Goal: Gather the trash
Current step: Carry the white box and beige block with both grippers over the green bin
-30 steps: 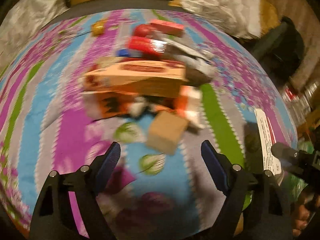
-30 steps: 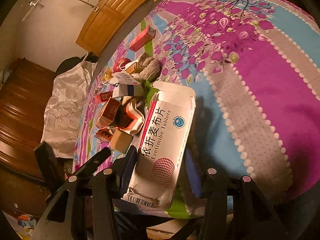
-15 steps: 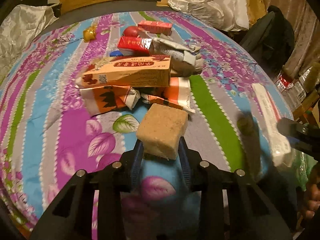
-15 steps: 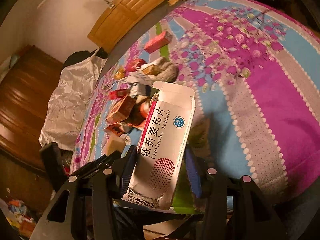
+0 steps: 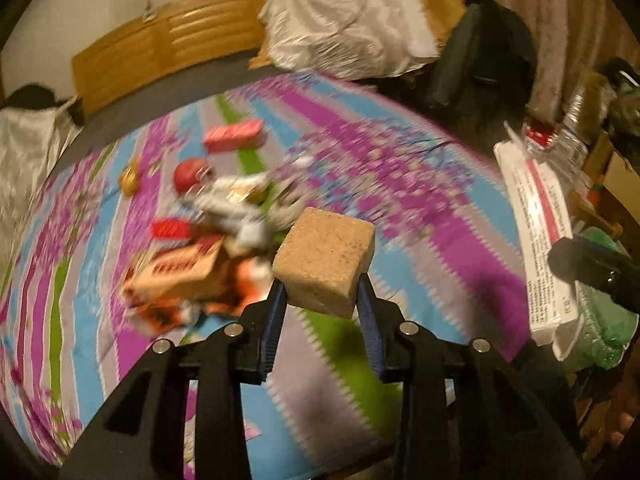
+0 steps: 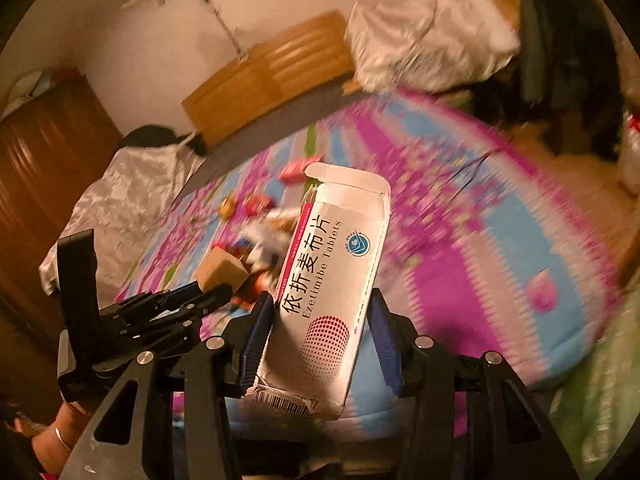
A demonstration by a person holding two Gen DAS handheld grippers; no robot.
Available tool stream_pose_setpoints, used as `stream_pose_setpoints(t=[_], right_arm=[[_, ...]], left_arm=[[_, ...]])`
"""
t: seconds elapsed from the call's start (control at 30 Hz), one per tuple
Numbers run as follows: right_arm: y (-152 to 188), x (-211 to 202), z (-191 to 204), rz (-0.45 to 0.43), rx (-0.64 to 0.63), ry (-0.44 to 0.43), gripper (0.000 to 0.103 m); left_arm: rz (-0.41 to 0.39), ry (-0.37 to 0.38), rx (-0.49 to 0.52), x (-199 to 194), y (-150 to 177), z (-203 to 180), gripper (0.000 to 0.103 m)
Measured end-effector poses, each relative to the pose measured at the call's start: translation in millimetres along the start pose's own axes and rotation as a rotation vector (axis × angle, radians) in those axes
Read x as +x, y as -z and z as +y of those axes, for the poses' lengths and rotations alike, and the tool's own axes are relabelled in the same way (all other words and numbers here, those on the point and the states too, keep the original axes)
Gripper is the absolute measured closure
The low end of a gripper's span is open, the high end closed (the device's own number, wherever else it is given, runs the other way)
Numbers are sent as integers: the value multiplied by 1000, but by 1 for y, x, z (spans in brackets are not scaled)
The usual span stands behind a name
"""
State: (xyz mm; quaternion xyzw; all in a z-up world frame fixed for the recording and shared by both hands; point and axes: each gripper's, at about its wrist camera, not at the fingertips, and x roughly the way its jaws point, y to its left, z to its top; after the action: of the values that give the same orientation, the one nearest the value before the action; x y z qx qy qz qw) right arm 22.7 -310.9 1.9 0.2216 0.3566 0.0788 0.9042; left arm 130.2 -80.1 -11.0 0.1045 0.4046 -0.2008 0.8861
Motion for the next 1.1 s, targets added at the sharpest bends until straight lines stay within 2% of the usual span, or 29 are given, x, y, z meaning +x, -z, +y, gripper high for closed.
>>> stream_pose_setpoints(t=[0.13,0.3,0.53,0.73,0.87,1.0,1.1], right_arm=[[-16,-49,-24,-109,0,84,53],[-25,-116,-70,-227,40,224,52],[-13,-203,-154,-306,187,442,52],[15,-259,-220,-294,296,631,52],[27,-281,-258,-258,348,728,52],[42,-290,-279,-206,362,790,52],[46,-285,-296,-174,395,779,52]], left_arm=[[-34,35,65,-2,-26,-41,69],[-78,110,190,-2,-57,-114,69],[-104,244,355,3,-79,-225,69],[-121,327,494,5,-82,-313,69],[-116,360,556,9,-77,-349,69],[-103,384,612,16,-71,-381,69],[-87,397,641,20,-66,-399,69]])
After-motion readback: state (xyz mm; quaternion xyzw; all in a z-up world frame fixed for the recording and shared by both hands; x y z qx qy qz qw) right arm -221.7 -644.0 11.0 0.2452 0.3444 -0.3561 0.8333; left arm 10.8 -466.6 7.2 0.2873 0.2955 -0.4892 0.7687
